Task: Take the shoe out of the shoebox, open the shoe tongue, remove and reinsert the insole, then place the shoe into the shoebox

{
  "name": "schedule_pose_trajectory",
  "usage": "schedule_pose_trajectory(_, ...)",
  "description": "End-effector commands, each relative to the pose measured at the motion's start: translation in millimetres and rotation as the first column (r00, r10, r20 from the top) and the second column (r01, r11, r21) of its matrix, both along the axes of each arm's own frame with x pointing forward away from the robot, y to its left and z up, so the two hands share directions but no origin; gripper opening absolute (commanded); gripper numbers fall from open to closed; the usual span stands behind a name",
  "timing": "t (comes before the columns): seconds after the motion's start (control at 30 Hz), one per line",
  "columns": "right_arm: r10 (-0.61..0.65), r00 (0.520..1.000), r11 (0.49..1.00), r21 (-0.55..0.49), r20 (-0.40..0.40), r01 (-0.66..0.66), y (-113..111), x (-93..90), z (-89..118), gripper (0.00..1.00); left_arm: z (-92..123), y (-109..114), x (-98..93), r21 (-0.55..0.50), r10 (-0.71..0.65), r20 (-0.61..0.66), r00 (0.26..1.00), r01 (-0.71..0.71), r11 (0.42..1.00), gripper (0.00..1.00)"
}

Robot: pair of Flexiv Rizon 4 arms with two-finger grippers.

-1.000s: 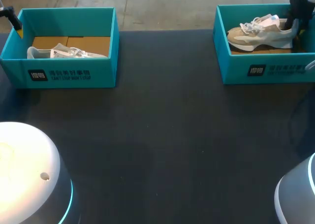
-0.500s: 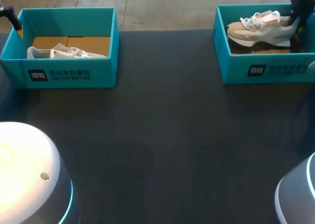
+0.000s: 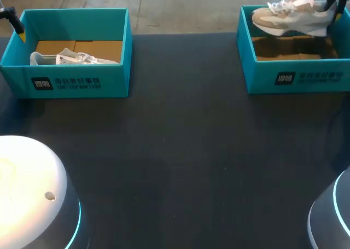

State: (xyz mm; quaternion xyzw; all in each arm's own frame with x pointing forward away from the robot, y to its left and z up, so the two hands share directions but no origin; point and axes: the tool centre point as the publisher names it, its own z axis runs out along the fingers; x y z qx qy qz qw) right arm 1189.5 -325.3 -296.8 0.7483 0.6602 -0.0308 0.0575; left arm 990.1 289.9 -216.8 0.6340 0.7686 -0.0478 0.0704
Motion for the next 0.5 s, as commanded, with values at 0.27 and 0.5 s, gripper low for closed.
schedule_pose_trajectory(0.27, 0.031, 0.996, 0.999, -0.035, 0.078, -0.028, 22.1, -14.1, 64.1, 0.0, 0.1, 0.0, -1.1, 0.002, 0.0, 0.003, 1.0, 0.0, 1.0, 1.0)
schedule_pose_trajectory(0.5, 0.058, 0.992, 0.997, -0.057, 0.11, -0.052, 39.7, -20.3, 91.0, 0.0, 0.1, 0.0, -1.1, 0.002, 0.0, 0.003, 1.0, 0.0, 1.0, 1.0)
